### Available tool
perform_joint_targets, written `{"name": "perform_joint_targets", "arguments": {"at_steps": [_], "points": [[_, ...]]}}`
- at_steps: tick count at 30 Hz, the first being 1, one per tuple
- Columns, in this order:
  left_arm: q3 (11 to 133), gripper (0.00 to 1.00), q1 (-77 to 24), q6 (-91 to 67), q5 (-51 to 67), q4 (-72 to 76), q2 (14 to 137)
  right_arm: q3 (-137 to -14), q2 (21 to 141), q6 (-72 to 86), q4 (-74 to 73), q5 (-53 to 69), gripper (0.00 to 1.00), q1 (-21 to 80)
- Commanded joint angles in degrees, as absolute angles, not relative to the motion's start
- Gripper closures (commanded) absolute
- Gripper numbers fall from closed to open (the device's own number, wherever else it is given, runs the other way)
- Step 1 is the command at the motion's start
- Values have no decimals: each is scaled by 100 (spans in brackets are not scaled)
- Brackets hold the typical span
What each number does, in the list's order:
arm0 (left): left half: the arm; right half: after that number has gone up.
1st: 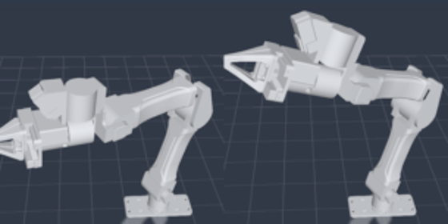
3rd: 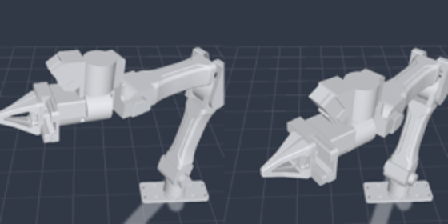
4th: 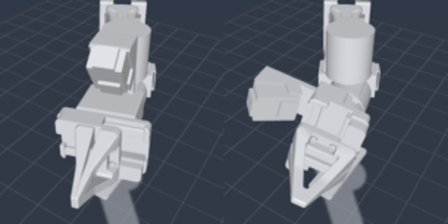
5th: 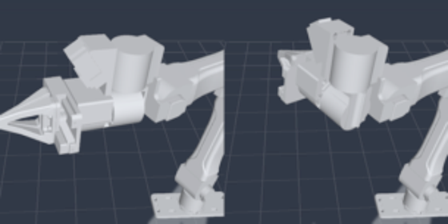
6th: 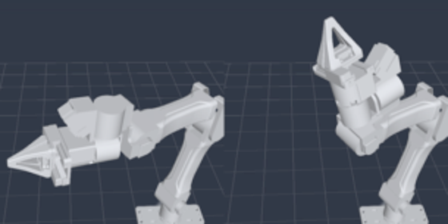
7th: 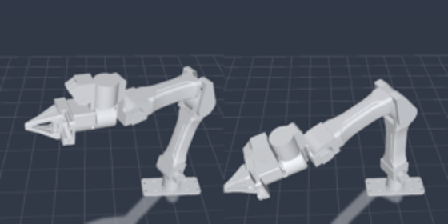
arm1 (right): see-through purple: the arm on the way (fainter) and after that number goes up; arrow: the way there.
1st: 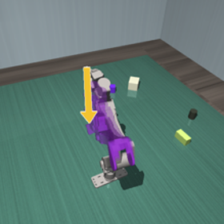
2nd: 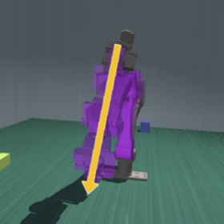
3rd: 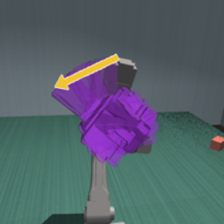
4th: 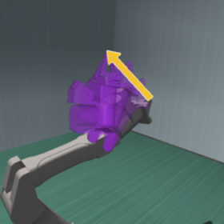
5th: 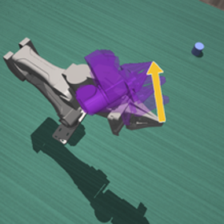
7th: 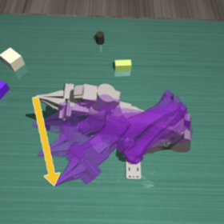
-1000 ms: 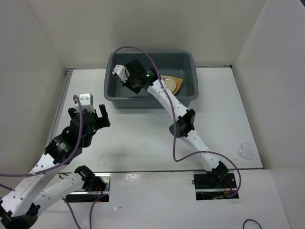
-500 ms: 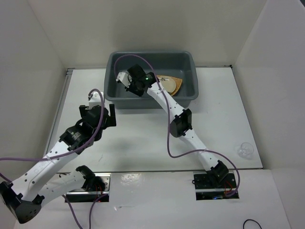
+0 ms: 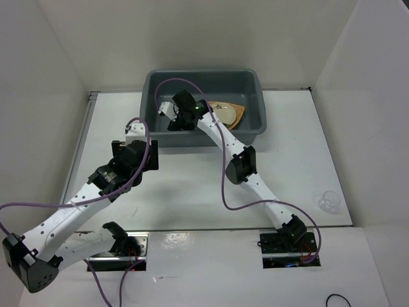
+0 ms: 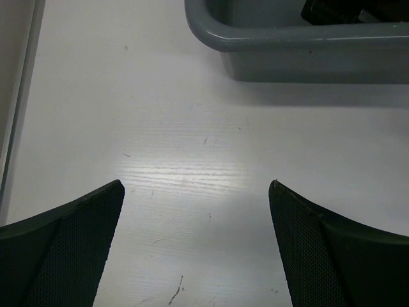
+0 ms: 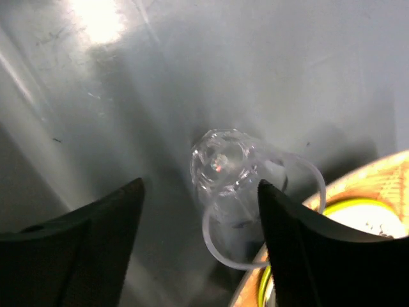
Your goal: Place the mixed dishes into the plastic bin
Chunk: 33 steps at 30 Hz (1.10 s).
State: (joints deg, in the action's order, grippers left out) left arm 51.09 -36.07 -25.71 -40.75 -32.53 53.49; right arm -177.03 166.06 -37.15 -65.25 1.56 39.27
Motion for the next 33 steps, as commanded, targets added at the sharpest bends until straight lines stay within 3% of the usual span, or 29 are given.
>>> {"name": "perform_joint_targets", "arguments": {"at_steps": [1,5,12,18,22,29,33], "points": [[5212,0,-3577,-2628,-4280,-3182,5379,-17956,15918,-3560,-6276,202,20,3902],[5212,0,-3577,-2681,-4280,-3234,5379,-17956,15164,-3061,-5934,44,2,3902],[5212,0,-3577,-2803,-4465,-3234,5484,-17956,13854,-2296,-5932,-421,0,3833],[5326,0,-3577,-2926,-4465,-3339,5967,-17791,13176,-1514,-7468,-422,0,3157],[5405,0,-3577,-2979,-4526,-3463,6021,-15500,11659,-1441,-7471,-720,0,2174],[5405,0,-3516,-2979,-4465,-3358,6135,-9870,8959,-1389,-6822,-782,2,433],[5405,0,-3463,-2927,-4412,-3357,6388,-8238,7668,-1301,-6434,-1028,5,-525]]}}
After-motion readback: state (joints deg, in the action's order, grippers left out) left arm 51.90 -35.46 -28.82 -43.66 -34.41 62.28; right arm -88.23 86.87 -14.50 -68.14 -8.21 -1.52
